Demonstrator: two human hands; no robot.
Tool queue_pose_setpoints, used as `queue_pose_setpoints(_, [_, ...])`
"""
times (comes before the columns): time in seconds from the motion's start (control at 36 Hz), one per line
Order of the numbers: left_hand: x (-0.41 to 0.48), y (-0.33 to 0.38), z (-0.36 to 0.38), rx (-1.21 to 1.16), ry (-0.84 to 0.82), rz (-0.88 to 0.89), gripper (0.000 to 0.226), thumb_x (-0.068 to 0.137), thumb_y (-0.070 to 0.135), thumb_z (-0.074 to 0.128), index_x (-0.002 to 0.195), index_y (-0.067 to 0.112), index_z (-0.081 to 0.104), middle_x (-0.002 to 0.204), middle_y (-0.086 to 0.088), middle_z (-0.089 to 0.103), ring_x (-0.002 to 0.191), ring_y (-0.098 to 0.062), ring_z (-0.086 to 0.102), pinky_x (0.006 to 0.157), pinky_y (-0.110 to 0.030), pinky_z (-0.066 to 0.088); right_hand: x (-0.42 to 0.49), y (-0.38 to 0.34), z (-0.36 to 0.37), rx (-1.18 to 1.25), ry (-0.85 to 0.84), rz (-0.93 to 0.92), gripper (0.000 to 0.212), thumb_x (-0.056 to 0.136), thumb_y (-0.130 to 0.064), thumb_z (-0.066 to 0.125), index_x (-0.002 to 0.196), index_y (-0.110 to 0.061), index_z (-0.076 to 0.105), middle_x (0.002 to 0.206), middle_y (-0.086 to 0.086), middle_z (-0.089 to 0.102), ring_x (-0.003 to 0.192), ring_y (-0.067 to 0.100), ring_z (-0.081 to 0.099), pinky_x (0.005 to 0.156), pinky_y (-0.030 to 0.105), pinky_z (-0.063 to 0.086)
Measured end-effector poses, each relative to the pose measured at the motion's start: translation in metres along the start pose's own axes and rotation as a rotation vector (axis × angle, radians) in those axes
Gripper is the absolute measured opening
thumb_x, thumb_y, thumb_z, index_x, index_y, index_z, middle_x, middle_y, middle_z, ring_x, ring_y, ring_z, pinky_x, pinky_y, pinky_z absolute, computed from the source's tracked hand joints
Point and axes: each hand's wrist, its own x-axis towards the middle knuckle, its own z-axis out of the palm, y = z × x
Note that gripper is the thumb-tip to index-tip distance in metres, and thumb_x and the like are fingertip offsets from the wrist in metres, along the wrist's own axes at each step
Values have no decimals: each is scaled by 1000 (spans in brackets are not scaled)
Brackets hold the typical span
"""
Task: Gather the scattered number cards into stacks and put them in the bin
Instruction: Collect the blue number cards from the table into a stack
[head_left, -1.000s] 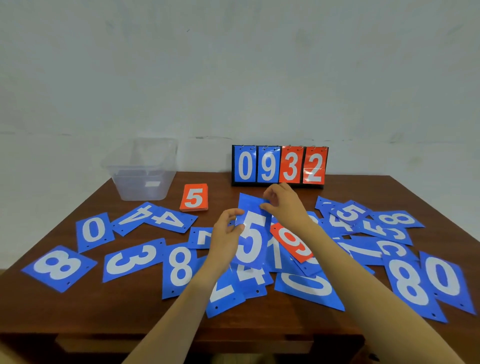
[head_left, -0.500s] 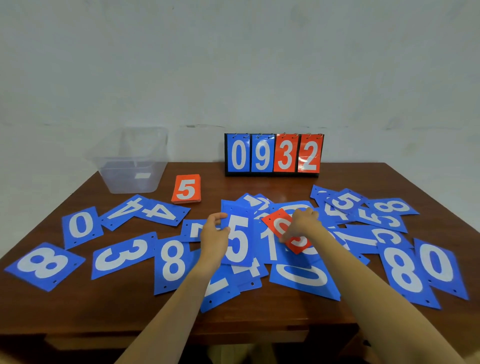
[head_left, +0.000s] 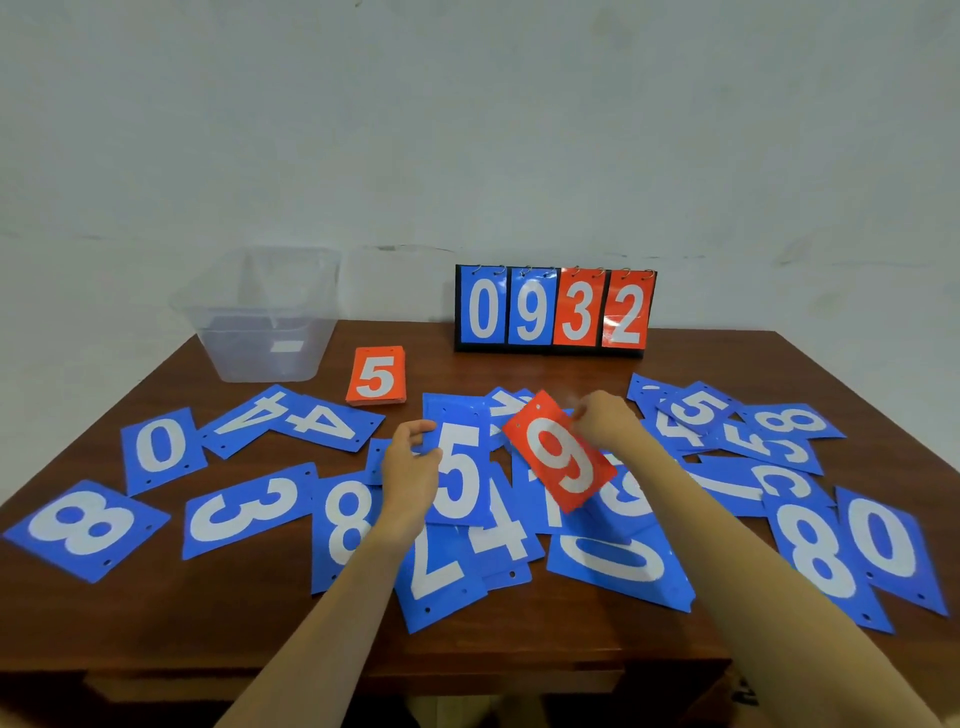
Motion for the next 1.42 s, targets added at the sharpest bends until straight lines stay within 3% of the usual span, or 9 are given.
queue_pose_setpoints(0.14, [18,3,-32,-47,94,30,28,93,2,52,111,24,52,119,3,49,77,-10,61,59,-32,53,3,-62,-8,331,-10,-174,20,93,-10,53,104,0,65,103,12,65,96,29,64,86,41,55])
queue_pose_setpoints(0.28, [45,13,-64,-10,220,64,33,93,0,51,121,17,51,108,5,50,71,-9,57,41,-10,43,37,-131,23,664,-112,-177,16,93,-5,54,77,-7,58,76,10,59,62,19,56,56,28,51])
queue_pose_setpoints(0.39, [75,16,-87,37,254,74,32,94,2,50,122,17,51,115,3,48,75,-16,61,43,-15,42,70,-176,49,793,-132,-117,28,92,0,52,66,-10,52,68,9,54,57,17,52,50,26,45])
queue_pose_setpoints(0.47, [98,14,-102,80,287,74,31,94,0,49,121,14,51,115,3,46,56,-11,48,36,-12,36,103,-202,66,748,-122,-83,28,90,2,52,64,-7,54,68,13,55,55,21,54,50,29,48])
queue_pose_setpoints(0.58, [123,10,-118,111,335,67,30,93,-1,48,120,12,51,113,0,45,55,-12,45,37,-12,36,144,-225,86,623,-105,-72,12,88,-4,58,94,4,65,96,22,68,88,33,68,83,44,56])
queue_pose_setpoints(1.06, [125,-3,-116,73,269,95,26,93,-1,51,118,7,52,97,7,49,82,-15,60,42,-8,44,132,-216,103,201,138,-322,28,90,-18,58,113,-5,48,115,15,57,101,30,59,80,37,50])
queue_pose_setpoints(1.25, [96,0,-102,104,232,80,27,94,1,49,120,11,51,105,1,52,86,-18,60,41,-9,42,48,-175,68,-253,-425,-447,36,81,-38,71,101,-10,60,100,6,60,83,18,55,69,27,46])
queue_pose_setpoints(1.33, [79,1,-94,93,224,61,28,94,2,50,120,13,51,116,-3,54,94,-20,64,49,-17,48,23,-161,69,-413,-470,-464,70,76,-37,76,130,-8,43,127,10,48,110,28,51,86,34,47])
queue_pose_setpoints(1.42, [60,6,-89,68,244,60,29,94,1,50,120,15,51,103,4,55,80,-14,63,48,-17,48,7,-156,73,-450,-439,-485,69,78,-32,76,131,-6,41,129,13,45,112,30,50,82,33,43])
